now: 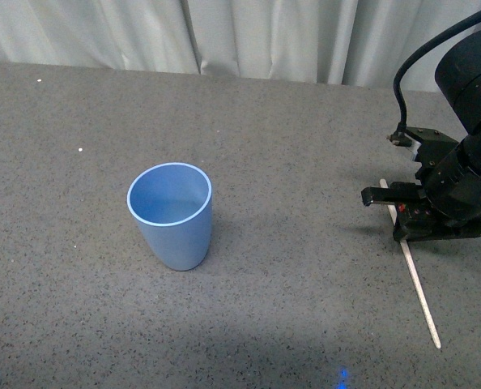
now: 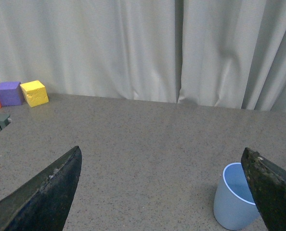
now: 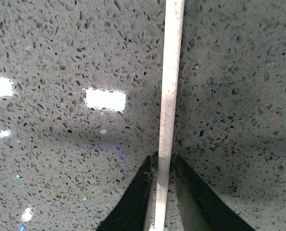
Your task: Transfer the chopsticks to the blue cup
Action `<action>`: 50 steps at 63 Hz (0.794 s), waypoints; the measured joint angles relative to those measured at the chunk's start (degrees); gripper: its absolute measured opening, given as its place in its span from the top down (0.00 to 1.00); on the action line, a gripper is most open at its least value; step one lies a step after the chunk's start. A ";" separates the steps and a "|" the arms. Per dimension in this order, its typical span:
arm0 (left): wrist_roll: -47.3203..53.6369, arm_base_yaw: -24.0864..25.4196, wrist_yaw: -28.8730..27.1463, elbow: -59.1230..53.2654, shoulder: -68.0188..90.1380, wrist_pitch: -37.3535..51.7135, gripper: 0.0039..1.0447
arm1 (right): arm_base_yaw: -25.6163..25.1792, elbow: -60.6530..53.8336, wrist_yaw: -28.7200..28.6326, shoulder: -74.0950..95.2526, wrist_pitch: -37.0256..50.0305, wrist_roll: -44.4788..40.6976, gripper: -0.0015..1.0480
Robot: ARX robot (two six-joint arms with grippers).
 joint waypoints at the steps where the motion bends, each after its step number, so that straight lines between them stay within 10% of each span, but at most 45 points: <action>1: 0.00 0.00 0.02 0.00 0.00 0.00 0.06 | 0.00 0.00 0.07 0.00 -0.09 0.00 0.87; 24: 0.00 0.00 0.00 0.00 0.00 0.00 0.06 | 0.52 -5.09 -1.51 -4.98 9.29 -0.59 0.99; 50: 0.00 0.00 0.02 0.00 0.00 0.00 0.06 | 13.44 -14.82 -11.28 -23.96 56.50 -2.80 0.99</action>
